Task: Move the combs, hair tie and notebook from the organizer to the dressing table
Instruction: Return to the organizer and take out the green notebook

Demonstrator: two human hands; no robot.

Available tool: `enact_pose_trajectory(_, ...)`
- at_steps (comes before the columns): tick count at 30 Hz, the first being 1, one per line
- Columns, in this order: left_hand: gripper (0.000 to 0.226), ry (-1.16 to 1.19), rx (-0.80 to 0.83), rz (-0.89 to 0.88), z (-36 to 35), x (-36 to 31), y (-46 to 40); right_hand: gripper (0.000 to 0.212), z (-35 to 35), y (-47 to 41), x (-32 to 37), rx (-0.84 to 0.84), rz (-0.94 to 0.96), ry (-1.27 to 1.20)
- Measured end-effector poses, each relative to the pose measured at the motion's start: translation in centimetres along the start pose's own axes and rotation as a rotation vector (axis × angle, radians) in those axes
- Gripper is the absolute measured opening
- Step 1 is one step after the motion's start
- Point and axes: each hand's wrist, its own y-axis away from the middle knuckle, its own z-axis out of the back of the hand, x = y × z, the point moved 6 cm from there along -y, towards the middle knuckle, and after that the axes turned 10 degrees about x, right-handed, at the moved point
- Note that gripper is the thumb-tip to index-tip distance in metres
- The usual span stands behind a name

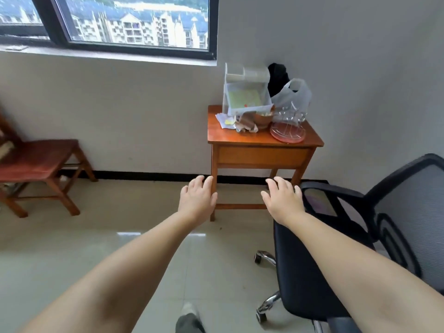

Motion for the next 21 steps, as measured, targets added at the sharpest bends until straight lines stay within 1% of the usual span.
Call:
enact_pose_trajectory(2,0.053,-0.001,-0.012,-0.013,0.3,0.6,-6.0,0.049,0.4,-5.9,0.4,0.005,0.006,-0.012)
enact_pose_trajectory(5,0.052,-0.007,-0.02,-0.066,1.1,0.9,-15.3,0.05,1.0,-14.6,0.6,0.014,-0.042,-0.07)
enact_pose_trajectory(9,0.051,-0.024,-0.02,-0.132,4.3,0.6,-27.6,0.05,4.2,-25.5,0.1,-0.026,-0.097,-0.137)
enact_pose_trajectory(14,0.055,0.016,0.023,-0.166,6.3,-0.9,-39.6,0.046,8.3,-37.0,-1.1,-0.03,-0.088,-0.345)
enact_pose_trajectory(18,0.051,0.158,0.001,-0.046,5.8,-1.2,-47.2,0.045,10.4,-46.3,-2.6,-0.03,-0.091,-0.396)
enact_pose_trajectory(21,0.046,0.23,0.038,0.049,4.6,-0.8,-51.9,0.048,11.2,-52.9,-3.4,0.006,-0.095,-0.413)
